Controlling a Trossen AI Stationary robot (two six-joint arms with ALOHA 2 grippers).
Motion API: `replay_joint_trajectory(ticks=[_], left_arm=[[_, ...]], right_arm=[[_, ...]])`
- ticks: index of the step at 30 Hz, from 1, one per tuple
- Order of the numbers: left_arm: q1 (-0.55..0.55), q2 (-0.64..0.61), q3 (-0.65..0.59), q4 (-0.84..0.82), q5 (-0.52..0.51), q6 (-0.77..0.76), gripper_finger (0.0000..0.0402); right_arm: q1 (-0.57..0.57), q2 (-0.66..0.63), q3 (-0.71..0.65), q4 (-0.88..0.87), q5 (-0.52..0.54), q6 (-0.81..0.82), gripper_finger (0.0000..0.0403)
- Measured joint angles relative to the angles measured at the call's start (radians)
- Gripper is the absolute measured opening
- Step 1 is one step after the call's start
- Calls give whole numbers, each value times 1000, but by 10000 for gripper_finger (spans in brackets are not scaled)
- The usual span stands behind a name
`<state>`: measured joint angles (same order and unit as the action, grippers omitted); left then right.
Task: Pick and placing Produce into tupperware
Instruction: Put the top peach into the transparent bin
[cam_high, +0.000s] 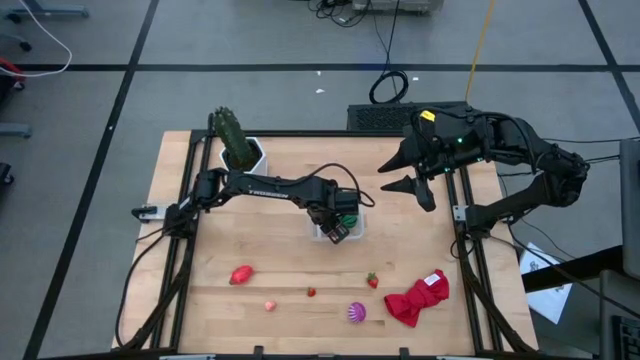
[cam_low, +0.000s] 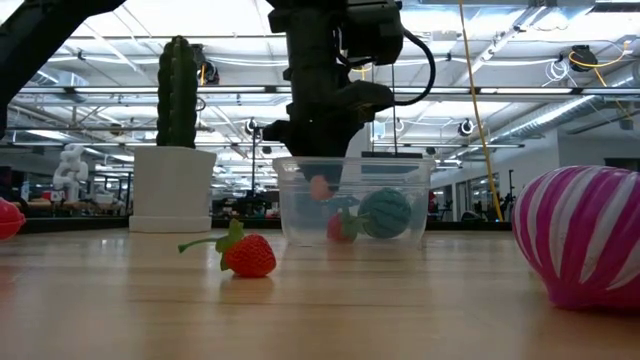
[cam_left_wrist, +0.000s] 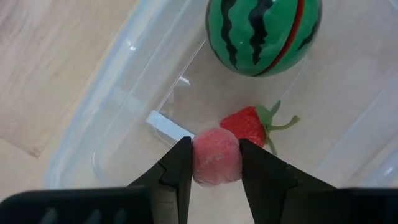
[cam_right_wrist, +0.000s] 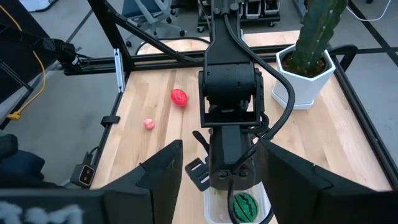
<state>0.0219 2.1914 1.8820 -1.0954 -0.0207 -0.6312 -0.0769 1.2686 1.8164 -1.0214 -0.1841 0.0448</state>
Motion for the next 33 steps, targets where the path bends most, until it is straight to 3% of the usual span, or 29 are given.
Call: replay_joint_trajectory(ticks=[33], left_arm=[[0,0,0,-3,13,0,114]], right_arm=[[0,0,0,0,0,-4,196]])
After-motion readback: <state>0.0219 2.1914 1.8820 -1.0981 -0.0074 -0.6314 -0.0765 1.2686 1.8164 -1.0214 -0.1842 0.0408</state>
